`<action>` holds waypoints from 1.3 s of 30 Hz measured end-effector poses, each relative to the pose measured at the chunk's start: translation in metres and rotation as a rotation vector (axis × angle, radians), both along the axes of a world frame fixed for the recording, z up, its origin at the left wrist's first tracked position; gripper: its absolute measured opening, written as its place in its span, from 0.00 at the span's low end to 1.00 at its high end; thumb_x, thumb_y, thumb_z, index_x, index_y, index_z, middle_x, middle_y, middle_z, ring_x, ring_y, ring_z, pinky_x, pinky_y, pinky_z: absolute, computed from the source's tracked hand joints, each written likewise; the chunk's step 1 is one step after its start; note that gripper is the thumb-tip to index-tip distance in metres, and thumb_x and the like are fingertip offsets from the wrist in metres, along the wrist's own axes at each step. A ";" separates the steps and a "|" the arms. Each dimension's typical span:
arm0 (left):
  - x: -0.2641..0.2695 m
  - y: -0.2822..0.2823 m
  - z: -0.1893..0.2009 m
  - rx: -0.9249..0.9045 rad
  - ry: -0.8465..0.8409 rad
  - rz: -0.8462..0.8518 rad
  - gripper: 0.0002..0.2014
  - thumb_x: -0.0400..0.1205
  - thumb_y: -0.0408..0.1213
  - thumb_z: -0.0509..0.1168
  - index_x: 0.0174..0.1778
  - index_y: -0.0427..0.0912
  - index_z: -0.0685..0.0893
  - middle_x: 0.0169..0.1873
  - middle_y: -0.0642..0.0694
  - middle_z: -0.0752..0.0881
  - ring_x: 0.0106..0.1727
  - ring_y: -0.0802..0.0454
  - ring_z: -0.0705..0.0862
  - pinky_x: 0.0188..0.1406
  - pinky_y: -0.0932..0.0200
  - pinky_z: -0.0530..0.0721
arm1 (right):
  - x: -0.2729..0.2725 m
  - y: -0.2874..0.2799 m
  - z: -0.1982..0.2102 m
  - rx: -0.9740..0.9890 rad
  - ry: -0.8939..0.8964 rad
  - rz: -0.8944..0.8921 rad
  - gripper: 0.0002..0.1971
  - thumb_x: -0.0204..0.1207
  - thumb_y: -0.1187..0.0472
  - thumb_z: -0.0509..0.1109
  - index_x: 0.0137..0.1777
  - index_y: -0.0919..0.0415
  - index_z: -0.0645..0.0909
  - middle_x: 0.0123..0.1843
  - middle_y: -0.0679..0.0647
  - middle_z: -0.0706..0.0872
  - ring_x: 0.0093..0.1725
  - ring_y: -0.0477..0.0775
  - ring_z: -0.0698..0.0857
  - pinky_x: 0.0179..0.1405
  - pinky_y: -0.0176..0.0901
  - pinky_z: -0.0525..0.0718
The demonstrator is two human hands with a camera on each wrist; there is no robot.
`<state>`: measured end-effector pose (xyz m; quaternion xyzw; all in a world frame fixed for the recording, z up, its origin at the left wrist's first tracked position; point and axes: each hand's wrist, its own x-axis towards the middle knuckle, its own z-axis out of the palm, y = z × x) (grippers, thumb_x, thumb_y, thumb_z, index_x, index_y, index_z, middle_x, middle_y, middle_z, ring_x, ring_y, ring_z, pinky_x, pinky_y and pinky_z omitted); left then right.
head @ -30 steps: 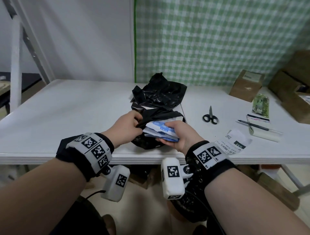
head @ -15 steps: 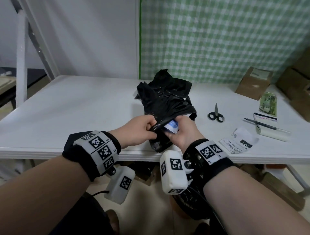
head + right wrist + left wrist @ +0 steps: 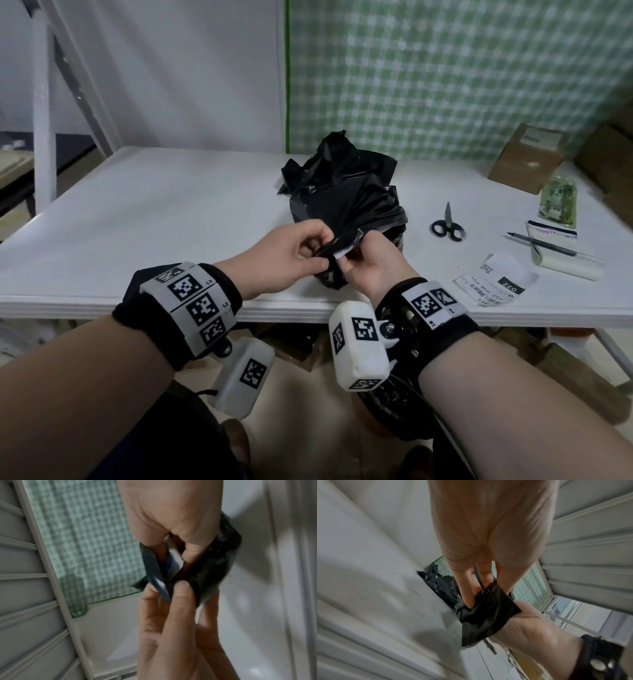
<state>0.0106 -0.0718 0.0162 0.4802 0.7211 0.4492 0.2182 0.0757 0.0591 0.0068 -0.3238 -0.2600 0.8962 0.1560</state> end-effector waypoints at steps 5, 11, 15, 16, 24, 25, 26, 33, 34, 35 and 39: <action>-0.005 -0.005 0.008 -0.047 -0.185 -0.062 0.06 0.80 0.28 0.65 0.42 0.43 0.80 0.38 0.51 0.82 0.38 0.62 0.80 0.42 0.73 0.78 | -0.008 -0.001 -0.008 0.013 0.037 -0.041 0.17 0.76 0.77 0.55 0.60 0.68 0.79 0.46 0.63 0.85 0.44 0.58 0.86 0.33 0.48 0.90; -0.033 -0.003 0.001 -0.202 -0.287 0.474 0.24 0.80 0.60 0.58 0.56 0.41 0.79 0.48 0.46 0.83 0.46 0.49 0.85 0.45 0.50 0.87 | 0.002 0.002 -0.010 0.066 0.044 0.075 0.10 0.77 0.78 0.58 0.46 0.71 0.81 0.44 0.64 0.86 0.46 0.59 0.86 0.40 0.51 0.89; -0.040 0.003 0.009 -0.127 -0.443 0.443 0.21 0.83 0.55 0.59 0.57 0.41 0.81 0.48 0.45 0.85 0.47 0.46 0.86 0.43 0.50 0.90 | 0.006 0.000 -0.015 0.206 -0.050 0.246 0.12 0.76 0.78 0.58 0.45 0.67 0.81 0.38 0.59 0.88 0.38 0.53 0.89 0.30 0.46 0.91; -0.039 0.005 0.012 -0.096 -0.469 0.443 0.17 0.84 0.50 0.59 0.53 0.40 0.82 0.45 0.45 0.86 0.43 0.47 0.86 0.39 0.53 0.90 | 0.007 0.000 -0.016 0.231 -0.066 0.273 0.13 0.76 0.78 0.57 0.44 0.65 0.81 0.33 0.57 0.88 0.32 0.51 0.89 0.23 0.42 0.88; -0.032 0.010 0.005 0.190 -0.734 0.443 0.11 0.87 0.35 0.56 0.43 0.39 0.81 0.38 0.44 0.88 0.33 0.57 0.89 0.31 0.63 0.89 | 0.003 0.013 -0.016 0.228 -0.022 0.293 0.06 0.79 0.61 0.65 0.46 0.61 0.82 0.43 0.55 0.84 0.41 0.52 0.84 0.45 0.45 0.85; -0.031 0.010 0.006 0.229 -0.761 0.454 0.11 0.87 0.35 0.55 0.43 0.39 0.81 0.38 0.44 0.89 0.33 0.57 0.90 0.31 0.63 0.88 | 0.002 0.014 -0.018 0.208 -0.005 0.263 0.05 0.79 0.62 0.65 0.45 0.61 0.82 0.44 0.56 0.84 0.42 0.53 0.83 0.47 0.47 0.84; -0.031 0.010 0.007 0.265 -0.775 0.487 0.12 0.87 0.36 0.54 0.44 0.39 0.81 0.39 0.44 0.89 0.34 0.56 0.90 0.31 0.62 0.88 | 0.001 0.015 -0.020 0.191 0.017 0.223 0.05 0.78 0.64 0.65 0.44 0.62 0.82 0.44 0.56 0.84 0.42 0.54 0.83 0.48 0.48 0.83; -0.027 0.006 0.000 -0.069 -0.760 0.394 0.20 0.88 0.47 0.51 0.53 0.34 0.82 0.51 0.31 0.88 0.41 0.45 0.90 0.38 0.55 0.91 | -0.003 0.008 -0.024 0.053 0.110 0.084 0.12 0.77 0.65 0.67 0.60 0.66 0.82 0.53 0.61 0.87 0.48 0.55 0.87 0.53 0.47 0.86; -0.026 0.005 -0.001 -0.105 -0.804 0.331 0.25 0.87 0.52 0.49 0.54 0.34 0.82 0.52 0.31 0.87 0.45 0.43 0.90 0.39 0.53 0.91 | -0.004 0.006 -0.023 0.040 0.113 0.090 0.14 0.78 0.65 0.66 0.62 0.66 0.80 0.54 0.61 0.86 0.48 0.54 0.86 0.54 0.45 0.85; -0.026 0.004 -0.002 -0.123 -0.834 0.279 0.29 0.85 0.57 0.47 0.57 0.35 0.82 0.52 0.34 0.88 0.49 0.43 0.89 0.40 0.52 0.90 | -0.004 0.004 -0.022 0.033 0.110 0.100 0.15 0.79 0.64 0.65 0.64 0.66 0.80 0.55 0.61 0.85 0.49 0.54 0.86 0.54 0.45 0.85; -0.026 0.002 -0.005 -0.218 -0.651 0.198 0.24 0.82 0.56 0.57 0.61 0.40 0.82 0.53 0.40 0.89 0.54 0.45 0.88 0.46 0.51 0.90 | -0.001 0.005 -0.021 0.108 0.079 0.211 0.14 0.80 0.63 0.63 0.61 0.68 0.82 0.58 0.62 0.86 0.53 0.57 0.85 0.58 0.48 0.83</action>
